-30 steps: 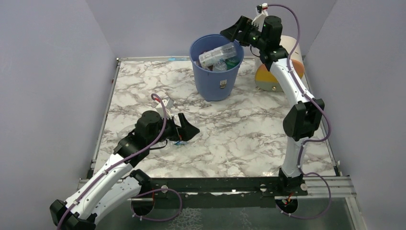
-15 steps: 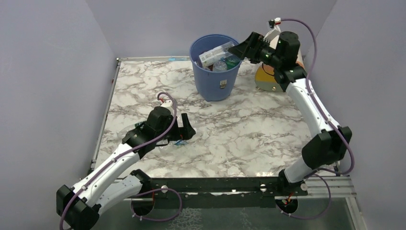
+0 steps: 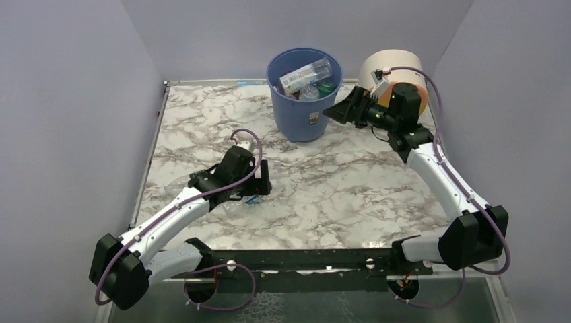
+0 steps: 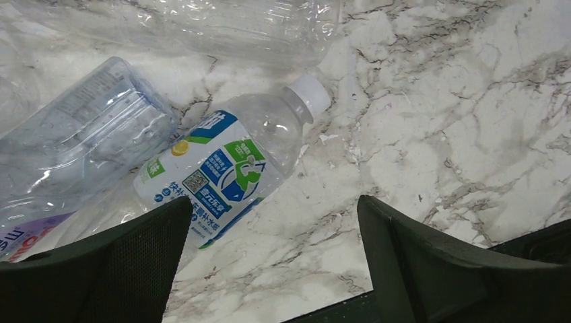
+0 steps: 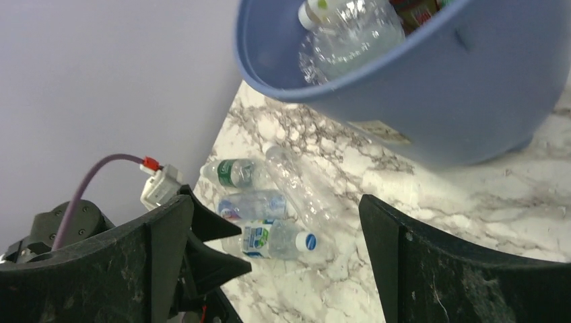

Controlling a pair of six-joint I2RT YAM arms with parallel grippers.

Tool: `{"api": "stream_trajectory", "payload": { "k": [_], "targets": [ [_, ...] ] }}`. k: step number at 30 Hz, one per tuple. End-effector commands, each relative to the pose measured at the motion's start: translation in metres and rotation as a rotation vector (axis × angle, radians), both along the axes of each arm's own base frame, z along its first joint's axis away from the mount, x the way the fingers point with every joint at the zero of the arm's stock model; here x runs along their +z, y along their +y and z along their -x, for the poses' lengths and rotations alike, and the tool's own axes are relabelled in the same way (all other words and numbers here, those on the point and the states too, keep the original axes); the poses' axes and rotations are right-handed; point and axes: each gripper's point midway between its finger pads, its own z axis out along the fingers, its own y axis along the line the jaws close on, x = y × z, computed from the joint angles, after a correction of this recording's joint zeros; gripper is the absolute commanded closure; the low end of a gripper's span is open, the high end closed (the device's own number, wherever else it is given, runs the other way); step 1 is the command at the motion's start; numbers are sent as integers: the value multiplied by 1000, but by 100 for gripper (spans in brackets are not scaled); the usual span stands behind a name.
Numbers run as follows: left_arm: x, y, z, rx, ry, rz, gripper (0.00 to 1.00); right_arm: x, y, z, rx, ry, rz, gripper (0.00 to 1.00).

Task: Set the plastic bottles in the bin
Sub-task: Pick up the plastic bottle at the center of the board.

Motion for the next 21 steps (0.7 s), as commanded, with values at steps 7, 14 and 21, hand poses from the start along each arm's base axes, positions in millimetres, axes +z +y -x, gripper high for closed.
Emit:
{"api": "stream_trajectory", "payload": {
  "k": [7, 14, 21],
  "targets": [
    [2, 27, -24, 103, -99, -141, 1, -15, 1, 34, 67, 16, 2, 4],
    [-26, 15, -18, 69, -14, -108, 1, -38, 1, 47, 102, 66, 21, 4],
    [-40, 3, -8, 23, 53, -68, 1, -72, 3, 62, 140, 127, 43, 4]
  ]
}}
